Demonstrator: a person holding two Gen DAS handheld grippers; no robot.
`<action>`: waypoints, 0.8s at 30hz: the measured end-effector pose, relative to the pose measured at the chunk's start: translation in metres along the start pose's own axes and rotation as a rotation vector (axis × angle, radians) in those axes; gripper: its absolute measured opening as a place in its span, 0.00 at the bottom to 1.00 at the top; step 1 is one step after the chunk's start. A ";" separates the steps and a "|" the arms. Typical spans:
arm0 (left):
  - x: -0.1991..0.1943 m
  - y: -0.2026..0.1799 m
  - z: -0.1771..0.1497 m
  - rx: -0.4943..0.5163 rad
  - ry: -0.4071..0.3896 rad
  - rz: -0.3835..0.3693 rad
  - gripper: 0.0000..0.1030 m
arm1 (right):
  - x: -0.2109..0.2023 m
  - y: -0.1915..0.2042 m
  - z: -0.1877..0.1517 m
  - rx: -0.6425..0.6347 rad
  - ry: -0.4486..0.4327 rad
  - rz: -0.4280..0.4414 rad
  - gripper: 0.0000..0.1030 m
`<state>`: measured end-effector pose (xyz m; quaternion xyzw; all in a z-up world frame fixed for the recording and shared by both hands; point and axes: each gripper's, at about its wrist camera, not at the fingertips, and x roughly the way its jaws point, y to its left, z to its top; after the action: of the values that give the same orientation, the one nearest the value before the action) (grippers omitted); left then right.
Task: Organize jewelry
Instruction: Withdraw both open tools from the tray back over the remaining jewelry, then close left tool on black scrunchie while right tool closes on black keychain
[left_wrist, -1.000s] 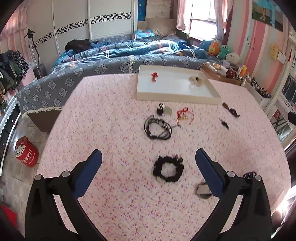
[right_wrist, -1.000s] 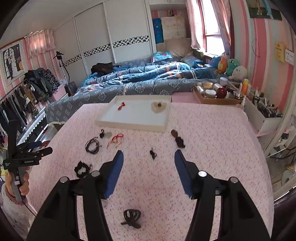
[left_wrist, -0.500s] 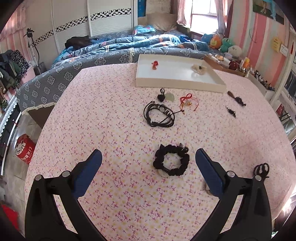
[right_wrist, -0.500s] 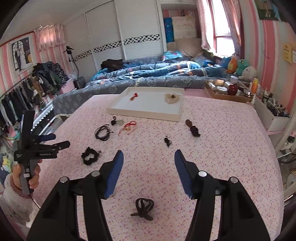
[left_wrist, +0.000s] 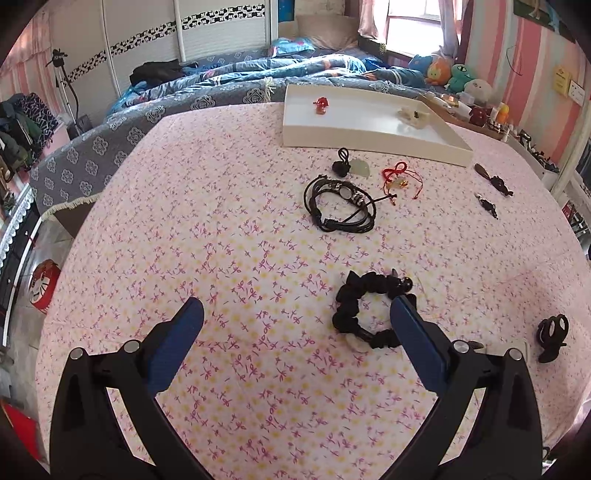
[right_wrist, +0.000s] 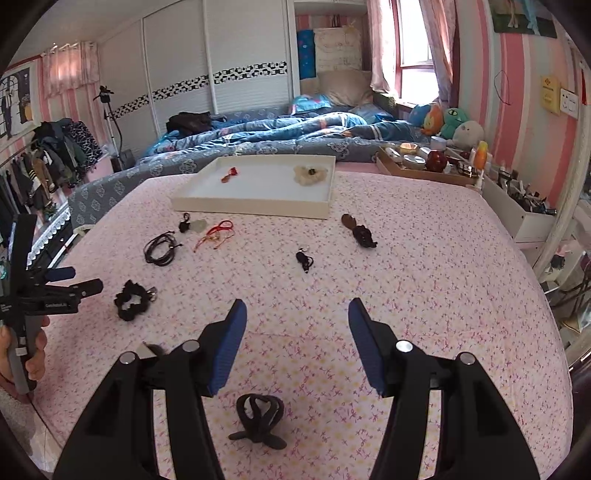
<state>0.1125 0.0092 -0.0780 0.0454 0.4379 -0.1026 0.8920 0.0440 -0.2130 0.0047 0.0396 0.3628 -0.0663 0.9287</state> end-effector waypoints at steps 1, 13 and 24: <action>0.002 0.000 0.000 0.000 0.003 -0.001 0.97 | 0.002 0.000 0.000 -0.001 -0.001 -0.008 0.56; 0.029 -0.010 -0.001 0.050 0.055 -0.047 0.96 | 0.043 -0.005 0.013 0.002 0.038 -0.071 0.56; 0.055 -0.015 0.011 0.087 0.115 -0.116 0.81 | 0.085 -0.008 0.030 0.001 0.101 -0.092 0.56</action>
<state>0.1503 -0.0154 -0.1146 0.0648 0.4855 -0.1703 0.8550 0.1249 -0.2322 -0.0311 0.0269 0.4108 -0.1071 0.9050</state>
